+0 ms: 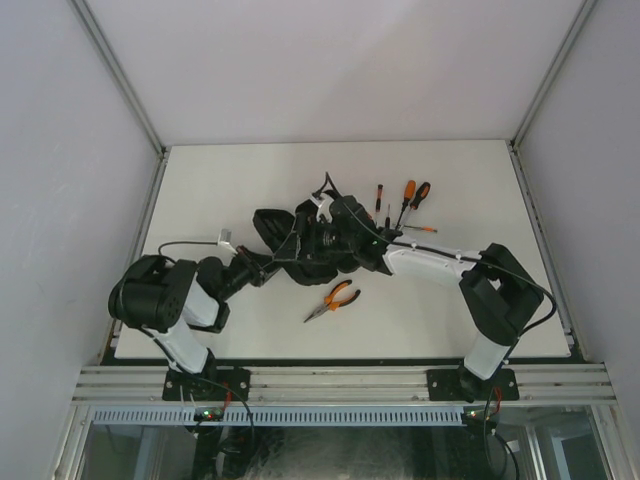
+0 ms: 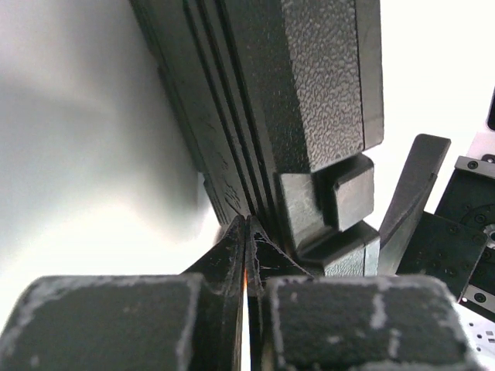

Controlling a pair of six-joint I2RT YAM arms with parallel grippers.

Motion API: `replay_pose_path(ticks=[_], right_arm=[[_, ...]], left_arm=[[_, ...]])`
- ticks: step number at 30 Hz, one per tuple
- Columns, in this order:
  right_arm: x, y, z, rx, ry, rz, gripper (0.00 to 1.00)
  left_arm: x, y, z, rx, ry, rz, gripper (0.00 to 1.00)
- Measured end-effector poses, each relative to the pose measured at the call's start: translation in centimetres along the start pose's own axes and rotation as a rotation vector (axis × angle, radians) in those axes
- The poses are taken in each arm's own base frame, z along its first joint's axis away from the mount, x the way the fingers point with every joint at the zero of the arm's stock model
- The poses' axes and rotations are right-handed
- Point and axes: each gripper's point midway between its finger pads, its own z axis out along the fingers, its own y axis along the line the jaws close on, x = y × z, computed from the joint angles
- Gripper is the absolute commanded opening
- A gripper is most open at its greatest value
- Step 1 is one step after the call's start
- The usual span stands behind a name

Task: Sort the tools into containers
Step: Open the storage box at the center of the board.

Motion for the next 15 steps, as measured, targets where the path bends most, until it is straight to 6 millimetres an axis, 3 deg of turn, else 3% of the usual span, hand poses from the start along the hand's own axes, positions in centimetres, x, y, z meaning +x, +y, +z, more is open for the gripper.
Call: replay_pose_path(ticks=[8, 15], right_arm=[[1.0, -2.2, 1.6, 0.056, 0.049, 0.012, 0.71], [0.3, -3.0, 3.1, 0.092, 0.064, -0.010, 0.72]], left_arm=[[-0.2, 3.2, -1.4, -0.095, -0.031, -0.065, 0.20], [0.2, 5.0, -2.7, -0.162, -0.055, -0.111, 0.35]])
